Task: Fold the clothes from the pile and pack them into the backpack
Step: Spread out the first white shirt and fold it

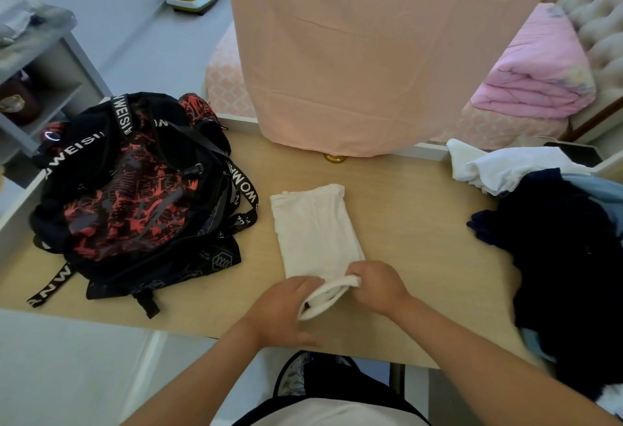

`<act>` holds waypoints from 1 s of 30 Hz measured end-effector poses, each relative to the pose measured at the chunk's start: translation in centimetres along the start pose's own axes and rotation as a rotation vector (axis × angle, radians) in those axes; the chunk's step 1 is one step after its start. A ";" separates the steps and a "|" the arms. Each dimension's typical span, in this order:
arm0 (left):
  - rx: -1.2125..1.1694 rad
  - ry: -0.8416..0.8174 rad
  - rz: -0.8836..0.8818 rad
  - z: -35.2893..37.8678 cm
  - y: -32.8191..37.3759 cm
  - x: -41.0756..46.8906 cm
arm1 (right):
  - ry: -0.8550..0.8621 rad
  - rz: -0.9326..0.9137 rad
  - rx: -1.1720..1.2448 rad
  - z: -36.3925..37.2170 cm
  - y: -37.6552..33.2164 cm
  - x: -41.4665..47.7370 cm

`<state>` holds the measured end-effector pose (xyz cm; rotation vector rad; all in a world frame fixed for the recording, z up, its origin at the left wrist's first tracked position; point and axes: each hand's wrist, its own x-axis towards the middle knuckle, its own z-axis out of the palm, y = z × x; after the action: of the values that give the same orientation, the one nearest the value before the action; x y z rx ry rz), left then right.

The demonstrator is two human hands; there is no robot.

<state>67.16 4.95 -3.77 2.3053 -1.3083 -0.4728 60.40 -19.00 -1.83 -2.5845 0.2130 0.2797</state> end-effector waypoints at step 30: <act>0.210 -0.114 -0.321 -1.1 -5.5 8.8 | 0.297 -0.046 -0.457 -0.3 1.5 11.8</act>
<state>75.97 0.00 -6.43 2.7179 -1.0831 -0.6030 71.57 -21.55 -5.10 -3.0750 0.2137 -0.0888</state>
